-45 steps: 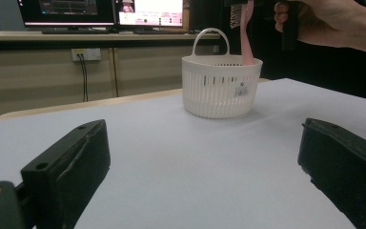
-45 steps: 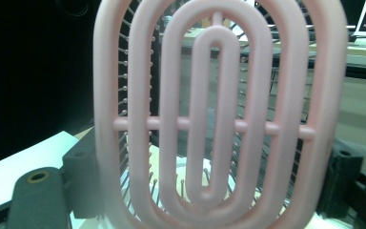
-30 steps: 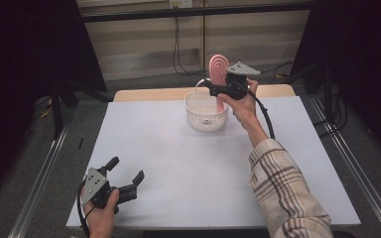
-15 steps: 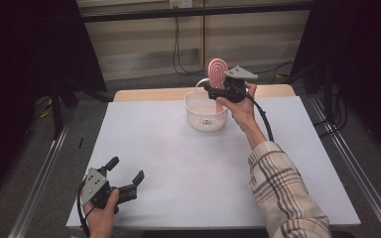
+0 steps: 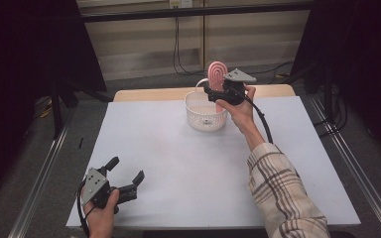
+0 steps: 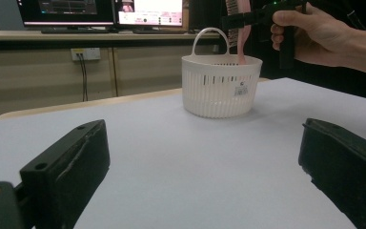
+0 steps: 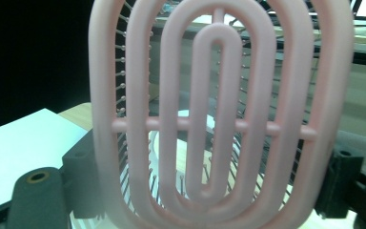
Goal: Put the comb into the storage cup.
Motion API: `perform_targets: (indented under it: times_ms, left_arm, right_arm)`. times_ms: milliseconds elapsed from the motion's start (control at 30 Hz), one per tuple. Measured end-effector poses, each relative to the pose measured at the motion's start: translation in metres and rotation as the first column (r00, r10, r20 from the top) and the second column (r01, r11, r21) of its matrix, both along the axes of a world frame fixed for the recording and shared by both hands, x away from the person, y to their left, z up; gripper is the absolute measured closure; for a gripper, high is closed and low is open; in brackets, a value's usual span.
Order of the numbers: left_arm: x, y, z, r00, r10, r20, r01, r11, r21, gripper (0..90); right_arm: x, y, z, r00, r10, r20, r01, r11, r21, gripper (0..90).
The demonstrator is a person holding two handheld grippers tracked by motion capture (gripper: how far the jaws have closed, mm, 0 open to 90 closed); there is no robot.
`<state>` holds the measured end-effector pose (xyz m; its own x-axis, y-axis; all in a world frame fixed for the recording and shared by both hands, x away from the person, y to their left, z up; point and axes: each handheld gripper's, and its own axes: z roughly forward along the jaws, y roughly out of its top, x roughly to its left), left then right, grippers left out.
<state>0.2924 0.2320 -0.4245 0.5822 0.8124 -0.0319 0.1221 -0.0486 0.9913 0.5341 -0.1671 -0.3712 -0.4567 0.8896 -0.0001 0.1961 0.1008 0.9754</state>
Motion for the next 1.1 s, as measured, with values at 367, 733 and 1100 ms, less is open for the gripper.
perform_targets:
  times_ms: [367,733,1100]
  left_arm:
    - [0.000,0.000,0.000,1.0000,0.002,0.003,-0.002,1.0000,-0.001,3.4]
    - [0.000,0.000,0.000,1.0000,0.001,0.003,-0.001,1.0000,0.001,3.3]
    - [0.000,0.000,0.000,1.0000,-0.002,-0.001,0.002,1.0000,-0.004,3.4]
  right_arm:
    - [0.001,0.002,-0.007,0.9999,0.002,-0.010,-0.002,1.000,-0.013,18.8]
    - [0.002,0.007,-0.010,0.9996,0.012,-0.024,-0.013,0.999,-0.031,18.8]
    - [0.005,0.005,-0.016,0.9990,0.005,-0.044,-0.007,0.999,-0.047,18.7]
